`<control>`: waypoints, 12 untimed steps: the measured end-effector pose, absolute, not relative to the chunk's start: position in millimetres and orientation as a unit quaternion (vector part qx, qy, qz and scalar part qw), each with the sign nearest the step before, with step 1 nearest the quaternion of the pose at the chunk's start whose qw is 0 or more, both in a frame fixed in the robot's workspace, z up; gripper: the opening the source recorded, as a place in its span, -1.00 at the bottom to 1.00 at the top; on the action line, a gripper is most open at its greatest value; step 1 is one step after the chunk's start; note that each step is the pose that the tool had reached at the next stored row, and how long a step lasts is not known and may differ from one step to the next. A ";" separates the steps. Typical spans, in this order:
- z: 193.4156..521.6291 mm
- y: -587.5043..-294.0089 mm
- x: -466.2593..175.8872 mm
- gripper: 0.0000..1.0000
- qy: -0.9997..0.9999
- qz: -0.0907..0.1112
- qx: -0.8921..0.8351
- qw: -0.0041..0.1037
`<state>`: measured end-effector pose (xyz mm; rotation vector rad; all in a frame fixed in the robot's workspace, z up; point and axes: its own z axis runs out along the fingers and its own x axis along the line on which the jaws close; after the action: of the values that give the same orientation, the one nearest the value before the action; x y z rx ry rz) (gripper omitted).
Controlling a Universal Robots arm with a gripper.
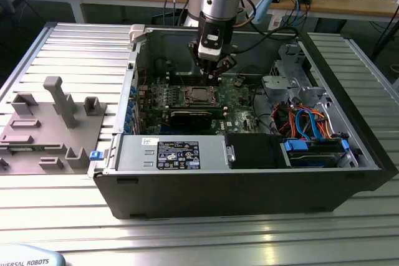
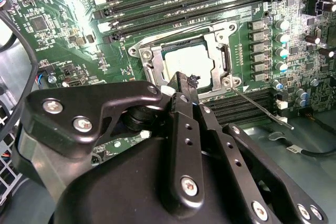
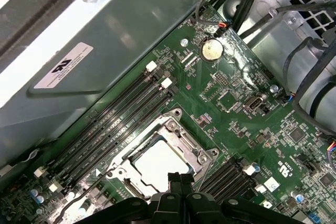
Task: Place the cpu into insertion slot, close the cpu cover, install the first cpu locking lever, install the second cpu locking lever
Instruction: 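Install the first cpu locking lever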
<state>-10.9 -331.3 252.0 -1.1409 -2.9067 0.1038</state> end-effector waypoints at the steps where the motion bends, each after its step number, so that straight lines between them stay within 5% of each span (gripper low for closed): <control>1: 252.0 -331.3 -10.9 -0.79 -0.931 0.033 -0.364 0.009; 12: 252.0 -331.2 -10.9 -0.79 -0.935 0.033 -0.354 0.008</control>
<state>-10.9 -331.2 252.0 -1.1072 -2.9205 0.1041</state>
